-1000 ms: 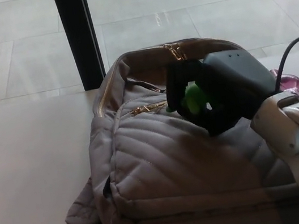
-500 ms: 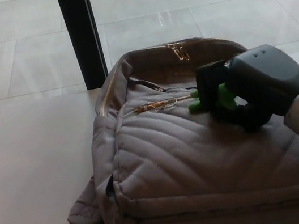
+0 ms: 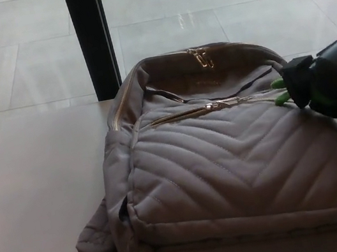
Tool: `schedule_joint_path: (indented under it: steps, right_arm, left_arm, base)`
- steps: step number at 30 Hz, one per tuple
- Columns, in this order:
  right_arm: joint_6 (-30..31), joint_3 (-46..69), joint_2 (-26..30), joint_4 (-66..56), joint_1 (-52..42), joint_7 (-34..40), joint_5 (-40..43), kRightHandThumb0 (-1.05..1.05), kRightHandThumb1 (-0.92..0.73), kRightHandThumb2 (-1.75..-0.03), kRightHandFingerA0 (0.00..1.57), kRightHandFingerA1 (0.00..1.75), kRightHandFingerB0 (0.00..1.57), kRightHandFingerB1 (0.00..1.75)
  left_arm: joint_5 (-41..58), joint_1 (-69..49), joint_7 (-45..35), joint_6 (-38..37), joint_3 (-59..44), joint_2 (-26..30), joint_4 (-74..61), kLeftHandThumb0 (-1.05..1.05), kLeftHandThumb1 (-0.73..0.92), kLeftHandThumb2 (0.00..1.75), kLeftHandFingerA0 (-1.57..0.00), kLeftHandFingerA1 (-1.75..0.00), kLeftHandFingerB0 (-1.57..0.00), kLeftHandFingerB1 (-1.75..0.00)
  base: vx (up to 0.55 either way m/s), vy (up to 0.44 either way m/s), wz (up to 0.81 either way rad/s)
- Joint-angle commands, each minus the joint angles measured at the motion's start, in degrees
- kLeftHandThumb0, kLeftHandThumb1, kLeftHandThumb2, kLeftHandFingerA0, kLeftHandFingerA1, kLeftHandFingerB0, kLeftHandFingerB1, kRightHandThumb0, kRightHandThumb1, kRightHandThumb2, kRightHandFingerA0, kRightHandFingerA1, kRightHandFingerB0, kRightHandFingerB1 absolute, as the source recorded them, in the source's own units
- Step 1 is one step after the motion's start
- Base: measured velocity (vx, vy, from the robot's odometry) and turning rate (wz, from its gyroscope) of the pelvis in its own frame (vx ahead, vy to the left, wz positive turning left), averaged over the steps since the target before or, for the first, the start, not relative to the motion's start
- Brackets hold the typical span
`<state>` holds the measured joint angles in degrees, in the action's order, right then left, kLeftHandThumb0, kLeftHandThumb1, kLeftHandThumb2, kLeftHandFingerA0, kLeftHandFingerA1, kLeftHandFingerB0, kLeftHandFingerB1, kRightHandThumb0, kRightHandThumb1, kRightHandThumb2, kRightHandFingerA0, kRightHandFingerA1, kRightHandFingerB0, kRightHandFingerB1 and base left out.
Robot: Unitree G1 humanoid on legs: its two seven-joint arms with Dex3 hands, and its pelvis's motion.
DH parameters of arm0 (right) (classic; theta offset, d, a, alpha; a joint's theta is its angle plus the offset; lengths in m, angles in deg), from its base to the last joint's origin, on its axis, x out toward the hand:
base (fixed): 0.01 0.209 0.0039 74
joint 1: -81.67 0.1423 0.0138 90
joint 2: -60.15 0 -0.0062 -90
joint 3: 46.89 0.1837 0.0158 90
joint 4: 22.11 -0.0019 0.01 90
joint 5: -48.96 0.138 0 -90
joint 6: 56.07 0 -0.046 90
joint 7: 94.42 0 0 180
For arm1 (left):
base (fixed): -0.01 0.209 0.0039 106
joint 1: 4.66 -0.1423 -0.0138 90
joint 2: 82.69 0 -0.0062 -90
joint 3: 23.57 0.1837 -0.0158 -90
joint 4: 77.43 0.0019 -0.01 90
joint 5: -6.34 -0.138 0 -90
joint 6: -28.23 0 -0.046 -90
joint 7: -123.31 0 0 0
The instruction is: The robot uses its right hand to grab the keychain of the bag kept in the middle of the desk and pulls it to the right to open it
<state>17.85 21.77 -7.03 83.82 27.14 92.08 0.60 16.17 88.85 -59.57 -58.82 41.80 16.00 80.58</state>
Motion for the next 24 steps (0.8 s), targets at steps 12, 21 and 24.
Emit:
schedule_joint_path:
  steps: [12, 21, 24]
  right_arm:
    - [-6.92, 4.50, 11.45, 13.77, 1.38, 12.80, -3.52, -0.23, -0.40, -1.11, 0.89, 1.71, 0.81, 1.46]
    - [-7.37, 7.02, 17.86, 18.66, -3.30, 17.34, -3.86, -0.23, -0.40, -0.96, 0.82, 1.72, 0.76, 1.47]
    - [-8.50, 8.74, 17.32, 19.29, -5.28, 18.48, -1.49, -0.20, -0.37, -1.01, 0.87, 1.75, 0.75, 1.53]
  left_arm:
    - [-0.01, -1.78, -0.02, -1.61, 1.17, 0.64, 0.56, -1.05, 0.92, 1.37, -0.80, -1.33, -0.72, -1.19]
    - [0.62, -1.71, 0.31, -1.05, 0.94, 0.89, 0.89, -1.05, 0.92, 1.27, -0.71, -1.47, -0.67, -1.31]
    - [0.18, -1.83, 0.33, -1.38, 1.31, 0.92, 0.94, -1.05, 0.92, 1.27, -0.71, -1.46, -0.70, -1.31]
  base:
    - [0.00, 0.000, 0.00]
    - [0.00, 0.000, 0.00]
    - [0.00, 0.000, 0.00]
